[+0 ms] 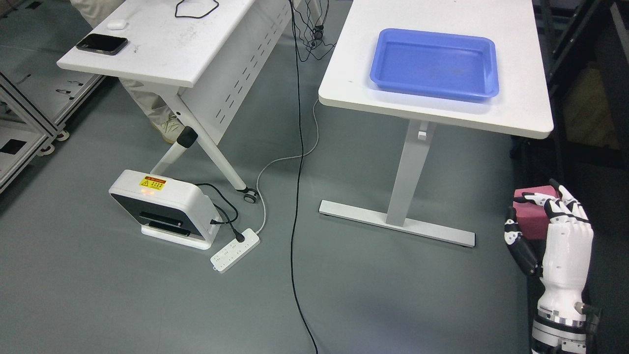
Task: Pick pink block from left shelf to tray
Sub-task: 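Carry the pink block in the right hand toward the blue tray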
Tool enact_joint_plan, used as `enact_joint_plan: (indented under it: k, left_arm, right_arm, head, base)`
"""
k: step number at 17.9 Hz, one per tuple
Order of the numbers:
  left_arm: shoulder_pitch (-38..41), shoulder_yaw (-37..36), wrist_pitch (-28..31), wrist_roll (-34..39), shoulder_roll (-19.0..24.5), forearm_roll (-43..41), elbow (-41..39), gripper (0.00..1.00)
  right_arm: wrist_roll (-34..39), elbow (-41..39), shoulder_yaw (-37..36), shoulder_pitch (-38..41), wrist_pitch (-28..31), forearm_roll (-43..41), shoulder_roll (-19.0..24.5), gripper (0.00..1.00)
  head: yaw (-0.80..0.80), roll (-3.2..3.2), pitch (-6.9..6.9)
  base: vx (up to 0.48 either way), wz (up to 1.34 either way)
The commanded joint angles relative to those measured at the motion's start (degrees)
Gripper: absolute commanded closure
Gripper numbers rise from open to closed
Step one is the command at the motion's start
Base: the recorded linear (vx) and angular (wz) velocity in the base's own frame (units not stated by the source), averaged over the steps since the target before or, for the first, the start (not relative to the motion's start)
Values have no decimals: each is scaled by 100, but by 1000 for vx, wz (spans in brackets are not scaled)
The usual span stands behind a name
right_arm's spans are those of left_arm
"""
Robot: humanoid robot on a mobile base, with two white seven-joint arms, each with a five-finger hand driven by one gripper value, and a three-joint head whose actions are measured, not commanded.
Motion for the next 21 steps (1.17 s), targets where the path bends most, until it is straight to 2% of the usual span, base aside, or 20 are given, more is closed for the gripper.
enact_joint_plan:
  k: [1, 21]
  left_arm:
    - [2, 0, -1, -1, 100, 44, -100, 0]
    - [2, 0, -1, -1, 100, 44, -100, 0]
  right_arm:
    - [-1, 9, 35, 1, 3, 0, 0, 96]
    - [8, 0, 105, 1, 3, 0, 9, 96]
  head:
    - [0, 0, 0]
    - [0, 0, 0]
  base:
    - [373, 220]
    - [303, 86]
